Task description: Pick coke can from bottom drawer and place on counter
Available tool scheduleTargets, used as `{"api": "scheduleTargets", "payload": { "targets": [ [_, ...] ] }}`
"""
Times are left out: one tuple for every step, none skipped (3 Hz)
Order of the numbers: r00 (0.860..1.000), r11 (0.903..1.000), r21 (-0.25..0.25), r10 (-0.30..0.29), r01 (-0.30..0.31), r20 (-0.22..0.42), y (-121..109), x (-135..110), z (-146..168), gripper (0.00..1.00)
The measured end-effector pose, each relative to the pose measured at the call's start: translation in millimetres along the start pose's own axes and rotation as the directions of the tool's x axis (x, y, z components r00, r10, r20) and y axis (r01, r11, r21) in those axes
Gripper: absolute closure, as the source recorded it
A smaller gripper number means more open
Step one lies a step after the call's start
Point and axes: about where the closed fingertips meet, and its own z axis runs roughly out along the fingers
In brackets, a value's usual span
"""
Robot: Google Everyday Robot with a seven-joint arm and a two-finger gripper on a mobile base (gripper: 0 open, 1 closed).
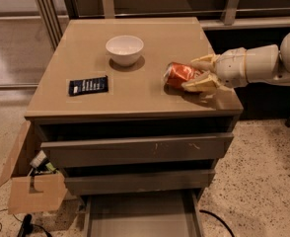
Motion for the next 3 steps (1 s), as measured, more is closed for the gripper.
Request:
{"api": "scheduleTargets", "payload": {
  "targets": [
    [1.0, 1.0, 0.0, 0.0, 0.0, 0.0, 0.0, 0.0, 0.0, 0.35],
    [1.0, 1.0, 0.0, 0.0, 0.0, 0.0, 0.0, 0.0, 0.1, 0.1],
    [1.0, 1.0, 0.0, 0.0, 0.0, 0.0, 0.1, 0.0, 0.1, 0.0]
  ]
}}
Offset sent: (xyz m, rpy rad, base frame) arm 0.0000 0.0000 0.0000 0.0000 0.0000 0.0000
